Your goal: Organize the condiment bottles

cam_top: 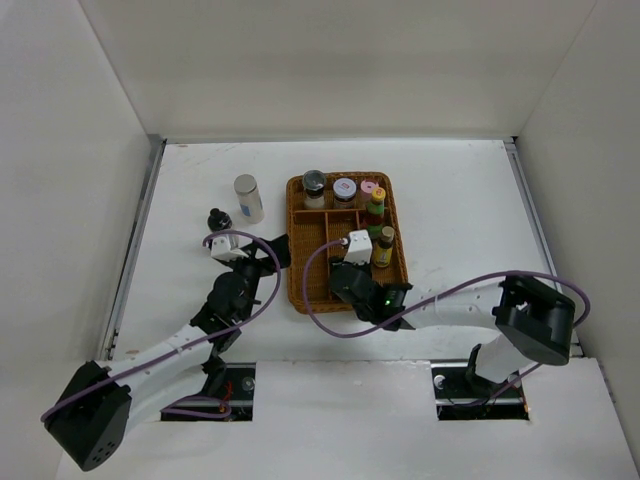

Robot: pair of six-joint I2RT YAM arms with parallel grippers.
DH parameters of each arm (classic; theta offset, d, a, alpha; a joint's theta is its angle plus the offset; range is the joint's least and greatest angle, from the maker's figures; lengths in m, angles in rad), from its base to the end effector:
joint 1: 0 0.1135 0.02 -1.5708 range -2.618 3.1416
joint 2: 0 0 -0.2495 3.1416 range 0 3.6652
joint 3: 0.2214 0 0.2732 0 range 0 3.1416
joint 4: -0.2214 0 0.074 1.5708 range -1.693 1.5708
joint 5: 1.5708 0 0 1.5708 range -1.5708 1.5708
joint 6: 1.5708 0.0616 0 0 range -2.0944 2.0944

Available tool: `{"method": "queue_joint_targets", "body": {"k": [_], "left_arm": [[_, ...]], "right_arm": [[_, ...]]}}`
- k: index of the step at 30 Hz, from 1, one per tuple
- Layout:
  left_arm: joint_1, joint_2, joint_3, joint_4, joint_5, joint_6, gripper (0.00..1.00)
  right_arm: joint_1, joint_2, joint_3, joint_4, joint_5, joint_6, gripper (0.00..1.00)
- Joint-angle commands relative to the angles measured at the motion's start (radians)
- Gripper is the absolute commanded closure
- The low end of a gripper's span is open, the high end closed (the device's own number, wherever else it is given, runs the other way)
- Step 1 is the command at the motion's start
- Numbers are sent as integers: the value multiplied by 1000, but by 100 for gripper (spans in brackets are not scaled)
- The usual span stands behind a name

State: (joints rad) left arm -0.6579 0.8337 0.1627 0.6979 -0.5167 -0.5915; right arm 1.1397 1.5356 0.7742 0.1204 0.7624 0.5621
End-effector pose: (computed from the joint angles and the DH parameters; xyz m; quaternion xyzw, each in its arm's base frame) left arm 0.1973 -0.1140 0.1829 -0.1606 0.6801 -0.2606 0.6662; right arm 0.1810 0.2916 0.1515 -0.0764 0.8428 0.0936 0.5244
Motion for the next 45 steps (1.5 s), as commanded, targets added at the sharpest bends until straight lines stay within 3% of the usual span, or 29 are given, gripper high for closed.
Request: {"method": "queue_joint_targets", "body": {"k": [1, 4, 9, 17, 22, 27, 35, 45], "left_arm": [[14, 4, 0, 23, -16, -7, 6], [17, -39, 14, -23, -31, -7, 7], [17, -122, 135, -292, -77, -33, 8], [82, -177, 349, -590, -164, -34, 7], [181, -24, 524, -702, -144, 10, 9], [241, 44, 567, -807, -172, 2, 11], [370, 218, 575, -828, -164, -4, 17], [458, 432, 632, -772, -103, 32, 22]], "right_arm": [[-4, 29, 5, 15, -41, 38, 44], [-4, 47, 2, 16, -43, 50, 34], [-4, -32, -16, 13, -37, 41, 17], [-4, -302, -6, 2, -60, -106, 4], [-51, -466, 4, 2, -144, -211, 6], [-134, -569, -53, 33, -235, -220, 8], [-171, -563, -171, 202, -311, -211, 5], [-171, -546, -207, 237, -356, -179, 3]]}}
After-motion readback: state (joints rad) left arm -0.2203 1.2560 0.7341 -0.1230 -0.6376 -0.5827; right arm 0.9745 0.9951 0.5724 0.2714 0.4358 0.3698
